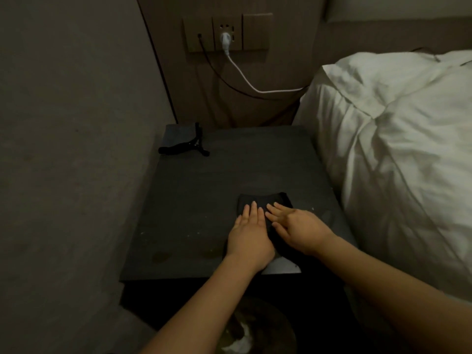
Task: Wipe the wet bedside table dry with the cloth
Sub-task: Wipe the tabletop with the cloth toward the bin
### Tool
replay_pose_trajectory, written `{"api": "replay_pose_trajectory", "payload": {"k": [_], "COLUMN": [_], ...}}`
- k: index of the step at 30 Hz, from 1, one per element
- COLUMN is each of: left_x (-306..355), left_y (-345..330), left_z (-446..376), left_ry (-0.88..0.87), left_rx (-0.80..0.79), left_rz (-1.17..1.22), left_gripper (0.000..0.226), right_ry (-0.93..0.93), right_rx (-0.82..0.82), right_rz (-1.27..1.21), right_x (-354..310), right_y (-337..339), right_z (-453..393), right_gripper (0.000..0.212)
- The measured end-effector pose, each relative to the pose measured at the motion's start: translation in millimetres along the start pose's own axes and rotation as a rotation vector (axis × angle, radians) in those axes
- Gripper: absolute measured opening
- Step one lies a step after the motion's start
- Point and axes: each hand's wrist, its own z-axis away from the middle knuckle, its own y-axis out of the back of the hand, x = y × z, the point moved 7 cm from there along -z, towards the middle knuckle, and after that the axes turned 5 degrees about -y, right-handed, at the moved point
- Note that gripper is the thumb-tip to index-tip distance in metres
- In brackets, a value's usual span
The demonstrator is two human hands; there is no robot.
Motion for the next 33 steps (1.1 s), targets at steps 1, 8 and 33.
{"api": "replay_pose_trajectory", "payload": {"k": [1, 8, 33], "left_x": [5, 39, 90], "left_y": [0, -4, -17], "left_z": [-4, -34, -44], "left_ry": [-0.01, -0.067, -0.197], "left_rx": [-0.001, 0.019, 0.054], "left_rz": [-0.001, -0.009, -0.015], "left_gripper": [0.071, 0.071, 0.075], "right_ry": [-0.013, -0.108, -0.365], "right_rx": [0.003, 0.068, 0.177], "right_rz": [0.0, -0.018, -0.05], "right_x": [7, 48, 89], "right_y": [1, 9, 10], "right_z": [2, 11, 48], "right_gripper": [0.044, 0.043, 0.038]}}
